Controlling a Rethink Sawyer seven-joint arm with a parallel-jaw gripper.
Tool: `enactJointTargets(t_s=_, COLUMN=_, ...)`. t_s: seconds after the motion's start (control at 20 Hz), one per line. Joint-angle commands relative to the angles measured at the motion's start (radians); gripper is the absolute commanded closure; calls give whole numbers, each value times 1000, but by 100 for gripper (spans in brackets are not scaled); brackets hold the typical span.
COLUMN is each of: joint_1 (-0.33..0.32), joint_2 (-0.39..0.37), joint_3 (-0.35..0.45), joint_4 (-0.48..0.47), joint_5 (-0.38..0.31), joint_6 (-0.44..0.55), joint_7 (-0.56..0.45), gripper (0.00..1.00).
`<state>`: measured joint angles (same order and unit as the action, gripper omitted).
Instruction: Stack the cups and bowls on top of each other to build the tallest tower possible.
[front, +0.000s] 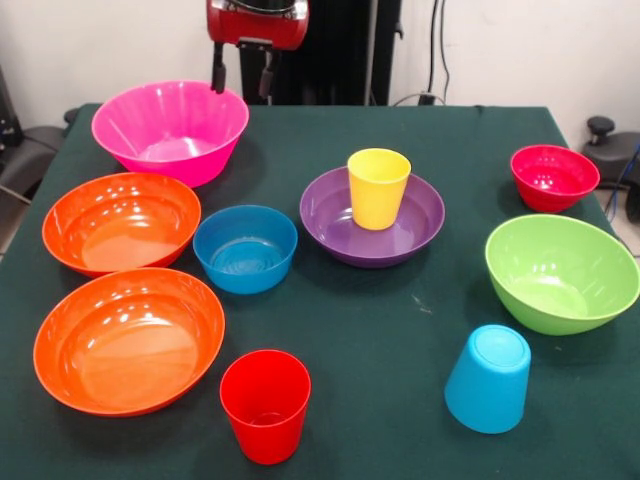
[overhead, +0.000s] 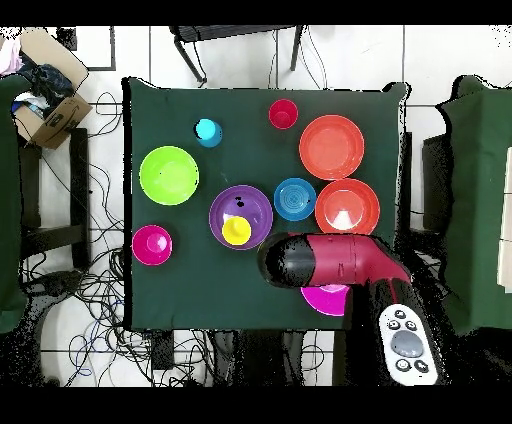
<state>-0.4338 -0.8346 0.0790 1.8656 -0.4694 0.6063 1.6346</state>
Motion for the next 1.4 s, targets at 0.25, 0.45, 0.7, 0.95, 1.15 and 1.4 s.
enactJointTargets(t_s=0.25, joint_1=40, joint_2=71, joint_3=-33, joint_4=-60, joint_5=-53, joint_6=-82, joint_7=113, gripper=0)
enactJointTargets(t_s=0.45, joint_1=43, joint_2=87, joint_3=-37, joint_4=-66, joint_5=-54, joint_6=-100, joint_7=116, gripper=0)
enactJointTargets(t_s=0.7, joint_1=36, joint_2=108, joint_3=-35, joint_4=-59, joint_5=-47, joint_6=-136, joint_7=102, gripper=0)
enactJointTargets(t_s=0.95, joint_1=9, joint_2=124, joint_3=-12, joint_4=-34, joint_5=-18, joint_6=-166, joint_7=79, gripper=0)
enactJointTargets(t_s=1.15, joint_1=-10, joint_2=132, joint_3=13, joint_4=-20, joint_5=12, joint_6=-157, joint_7=69, gripper=0)
enactJointTargets(t_s=1.4, joint_1=-10, joint_2=112, joint_3=15, joint_4=-18, joint_5=24, joint_6=-120, joint_7=56, gripper=0)
